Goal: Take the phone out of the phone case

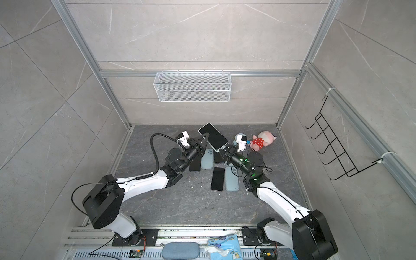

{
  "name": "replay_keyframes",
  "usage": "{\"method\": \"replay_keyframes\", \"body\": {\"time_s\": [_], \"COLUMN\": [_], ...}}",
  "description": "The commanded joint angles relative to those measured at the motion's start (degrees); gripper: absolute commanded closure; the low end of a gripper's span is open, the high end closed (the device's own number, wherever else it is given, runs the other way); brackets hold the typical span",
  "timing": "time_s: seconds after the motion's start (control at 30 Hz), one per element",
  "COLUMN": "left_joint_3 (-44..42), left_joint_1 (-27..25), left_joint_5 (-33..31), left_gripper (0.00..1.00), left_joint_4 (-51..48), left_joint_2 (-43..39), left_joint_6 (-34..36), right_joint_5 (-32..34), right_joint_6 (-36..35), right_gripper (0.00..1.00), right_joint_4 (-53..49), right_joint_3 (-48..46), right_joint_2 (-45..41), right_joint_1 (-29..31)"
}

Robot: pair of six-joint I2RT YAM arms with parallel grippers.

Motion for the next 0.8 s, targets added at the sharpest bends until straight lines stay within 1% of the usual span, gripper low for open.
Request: {"method": "replay_keyframes", "body": {"time_s": [0.0,0.07,0.1,0.17,0.2,0.27,0.3,0.37,0.43,0.47,0.5,0.53,0.57,0.6,0.7,0.77], "left_joint_3": [-2.1,-3.2,-3.5,-3.8,-3.9,-3.5,-3.2,-1.1,5.0,9.2,13.8,17.2,20.0,21.9,25.7,27.3], "left_joint_1": [0.0,0.1,0.2,0.3,0.5,0.8,0.8,0.8,0.7,0.6,0.6,0.5,0.0,-0.7,-2.5,-4.0], "left_joint_5": [-3.2,-4.4,-4.9,-5.8,-6.2,-7.4,-8.2,-7.2,-2.5,0.9,3.9,6.8,10.2,12.0,15.7,16.1], "left_gripper": [0.85,0.56,0.44,0.3,0.26,0.23,0.23,0.22,0.22,0.22,0.22,0.22,0.22,0.22,0.22,0.23], "left_joint_4": [-1.1,-7.2,-9.5,-15.6,-18.7,-26.3,-29.2,-34.4,-43.5,-49.8,-57.1,-62.0,-65.9,-69.6,-76.6,-79.1], "left_joint_2": [-5.8,-7.5,-8.3,-10.6,-12.0,-15.6,-17.5,-20.4,-21.2,-20.4,-18.8,-17.4,-15.9,-14.6,-11.1,-9.3], "left_joint_6": [-1.4,-0.4,1.4,4.5,7.1,11.6,15.1,25.0,37.8,45.2,51.0,55.7,61.9,66.7,77.2,82.7], "right_joint_5": [3.0,4.0,4.2,4.9,5.2,5.8,6.1,6.3,6.4,6.4,6.3,6.1,5.8,5.5,4.9,4.6], "right_joint_6": [-3.3,-4.5,-4.8,-5.6,-6.0,-6.6,-7.1,-7.9,-8.6,-9.2,-9.7,-9.9,-10.0,-9.9,-10.2,-10.2], "right_gripper": [1.0,1.0,1.0,1.0,1.0,1.0,1.0,1.0,1.0,1.0,1.0,1.0,1.0,1.0,1.0,1.0], "right_joint_4": [-10.4,-16.0,-18.4,-22.6,-24.7,-27.9,-28.8,-30.7,-32.5,-33.7,-34.6,-35.1,-35.0,-34.9,-35.4,-35.4], "right_joint_3": [-0.5,-0.4,-0.5,-0.7,-0.6,-0.4,-0.4,-0.1,0.5,0.9,1.5,1.8,1.9,2.0,2.4,2.3], "right_joint_2": [-5.3,-7.7,-8.5,-9.8,-10.4,-10.9,-11.1,-11.2,-11.1,-10.9,-10.7,-10.3,-10.0,-9.7,-8.9,-8.7], "right_joint_1": [-0.6,-0.4,-0.4,-0.4,-0.4,-0.4,-0.4,-0.4,-0.4,-0.4,-0.4,-0.5,-0.4,-0.4,-0.5,-0.4]}}
